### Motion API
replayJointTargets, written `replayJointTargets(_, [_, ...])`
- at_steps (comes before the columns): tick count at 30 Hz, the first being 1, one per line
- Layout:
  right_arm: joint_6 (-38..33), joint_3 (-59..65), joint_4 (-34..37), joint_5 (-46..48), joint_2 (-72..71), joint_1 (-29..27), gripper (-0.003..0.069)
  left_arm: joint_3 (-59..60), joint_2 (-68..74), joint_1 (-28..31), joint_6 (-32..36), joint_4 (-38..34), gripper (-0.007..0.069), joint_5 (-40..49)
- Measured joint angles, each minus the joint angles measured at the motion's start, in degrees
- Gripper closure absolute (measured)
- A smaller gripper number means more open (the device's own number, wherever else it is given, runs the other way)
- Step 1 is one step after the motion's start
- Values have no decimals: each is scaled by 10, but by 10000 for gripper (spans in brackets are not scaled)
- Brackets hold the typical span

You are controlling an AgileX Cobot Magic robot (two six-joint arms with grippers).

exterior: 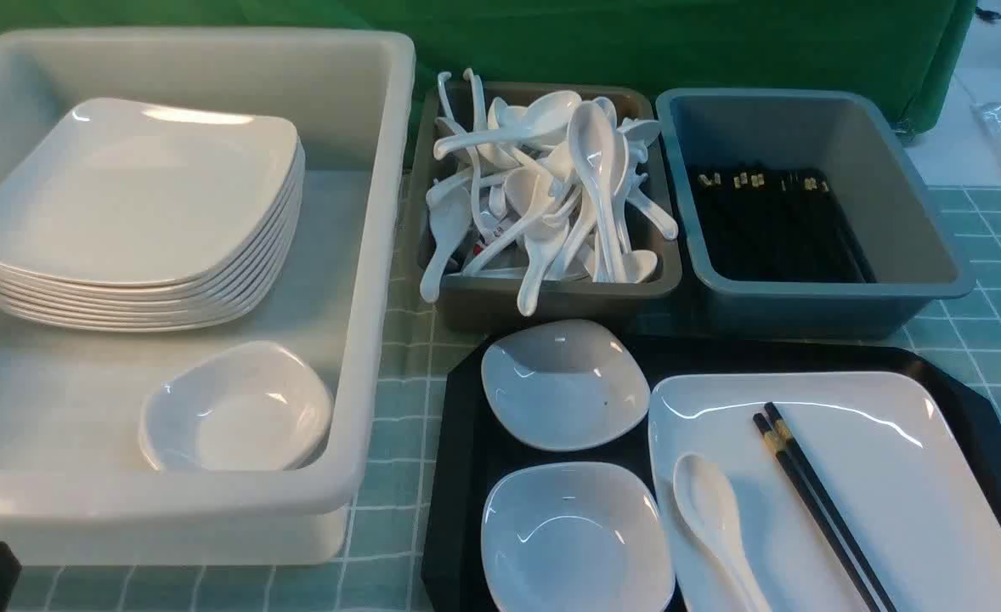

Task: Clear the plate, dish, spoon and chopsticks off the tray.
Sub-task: Use the right arm to grab a pair of chopsticks from the plate

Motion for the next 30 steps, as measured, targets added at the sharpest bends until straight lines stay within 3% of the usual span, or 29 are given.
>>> replayJointTargets(21, [0,0,0,0,0,0,418,0,0,0,0,-1,607,-10])
replayJointTargets(30, [0,0,0,0,0,0,418,0,0,0,-84,-244,607,-157])
